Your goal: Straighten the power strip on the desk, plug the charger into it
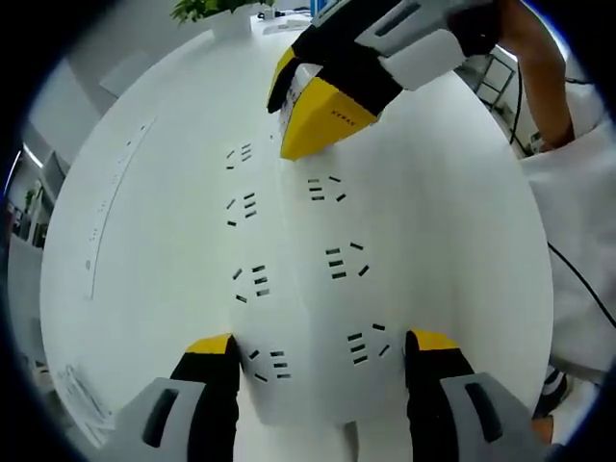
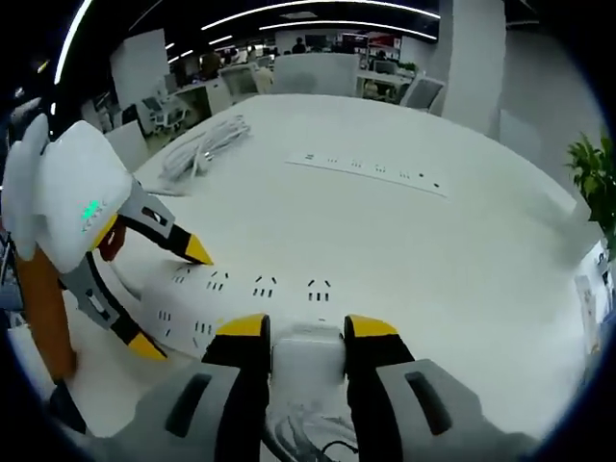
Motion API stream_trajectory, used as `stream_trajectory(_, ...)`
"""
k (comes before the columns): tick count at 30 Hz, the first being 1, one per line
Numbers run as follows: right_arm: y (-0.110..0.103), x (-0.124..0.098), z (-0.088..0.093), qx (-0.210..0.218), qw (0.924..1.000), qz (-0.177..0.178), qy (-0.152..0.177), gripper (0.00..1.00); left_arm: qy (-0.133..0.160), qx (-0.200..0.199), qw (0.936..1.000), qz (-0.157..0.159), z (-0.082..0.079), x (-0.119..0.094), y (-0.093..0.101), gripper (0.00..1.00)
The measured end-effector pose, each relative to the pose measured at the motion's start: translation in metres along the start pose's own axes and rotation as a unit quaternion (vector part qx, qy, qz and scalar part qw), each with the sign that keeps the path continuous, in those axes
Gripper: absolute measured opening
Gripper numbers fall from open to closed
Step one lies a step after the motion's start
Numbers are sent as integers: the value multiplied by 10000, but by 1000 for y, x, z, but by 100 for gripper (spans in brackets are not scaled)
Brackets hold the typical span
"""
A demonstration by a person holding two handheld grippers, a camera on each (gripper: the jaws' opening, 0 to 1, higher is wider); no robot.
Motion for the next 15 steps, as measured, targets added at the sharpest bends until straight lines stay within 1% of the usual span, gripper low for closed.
stream_trajectory(1,-2,-7,-3,84,9997,-132,164,31,4,0,10000,-2,0,0,0,71)
stream_trajectory(3,-5,-24,-5,272,9982,-261,468,39,8,1,10000,-2,0,0,0,71)
stream_trajectory(5,-6,-29,2,265,9982,-250,470,43,2,3,10000,-2,0,1,0,71)
stream_trajectory(6,-4,-28,5,228,9987,-135,444,43,-4,3,10000,-1,0,0,0,71)
stream_trajectory(8,2,-23,8,8,9992,75,383,40,-8,3,10000,-1,1,0,-1,71)
stream_trajectory(9,4,-20,10,6,9992,157,357,41,-8,1,10000,-3,0,1,0,71)
stream_trajectory(10,6,-17,11,-11,9992,212,341,41,-3,-1,10000,-4,0,0,-1,71)
stream_trajectory(11,7,-17,9,-76,9989,260,374,41,5,-2,10000,-6,0,1,0,71)
stream_trajectory(13,8,-18,6,-69,9986,307,421,40,28,5,10000,-8,0,1,0,71)
stream_trajectory(14,9,-17,6,-49,9988,307,390,38,38,8,10000,-8,0,1,0,71)
stream_trajectory(15,9,-17,9,-184,9990,295,275,36,41,13,10000,-6,-1,1,1,71)
Point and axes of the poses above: the point that each gripper's makers call its tool centre point, and the gripper's own axes: x roughly forward along the fingers, y roughly to its right, z roughly out of its underside, the point moved 1 cm from there along -x, roughly backward along the fingers, and after that the axes turned 11 degrees about x, right-handed, at the moved point
